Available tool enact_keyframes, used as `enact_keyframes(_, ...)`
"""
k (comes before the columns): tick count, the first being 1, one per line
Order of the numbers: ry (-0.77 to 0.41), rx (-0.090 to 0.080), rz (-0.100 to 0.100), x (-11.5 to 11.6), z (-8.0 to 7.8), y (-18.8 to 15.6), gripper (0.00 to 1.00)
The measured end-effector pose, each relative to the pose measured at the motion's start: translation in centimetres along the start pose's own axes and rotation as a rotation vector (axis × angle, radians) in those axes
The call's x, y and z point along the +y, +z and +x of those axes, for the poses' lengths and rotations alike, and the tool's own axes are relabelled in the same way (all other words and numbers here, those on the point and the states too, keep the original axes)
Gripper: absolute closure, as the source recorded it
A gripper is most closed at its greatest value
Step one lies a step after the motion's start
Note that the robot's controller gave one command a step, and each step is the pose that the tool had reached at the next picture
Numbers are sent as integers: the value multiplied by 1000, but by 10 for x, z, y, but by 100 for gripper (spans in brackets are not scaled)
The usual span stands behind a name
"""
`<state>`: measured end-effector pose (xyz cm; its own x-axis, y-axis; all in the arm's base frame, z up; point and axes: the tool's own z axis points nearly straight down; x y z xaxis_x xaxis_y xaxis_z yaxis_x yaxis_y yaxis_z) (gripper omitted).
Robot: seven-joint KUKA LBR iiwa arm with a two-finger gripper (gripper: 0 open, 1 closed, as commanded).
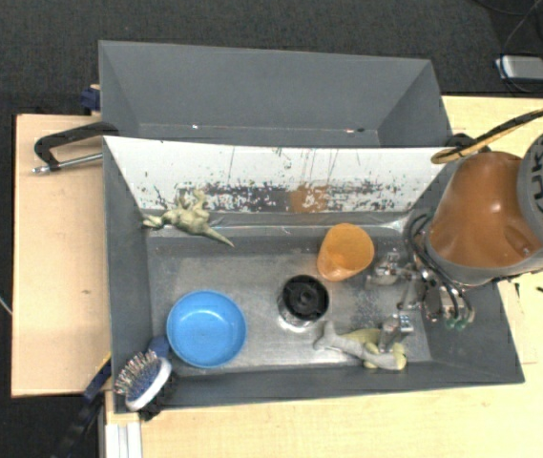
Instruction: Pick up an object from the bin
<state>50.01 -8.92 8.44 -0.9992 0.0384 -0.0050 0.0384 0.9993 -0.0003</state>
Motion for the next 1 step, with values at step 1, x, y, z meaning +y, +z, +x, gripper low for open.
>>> enact_keyframes(1,-2,7,0,0,1,-2,100)
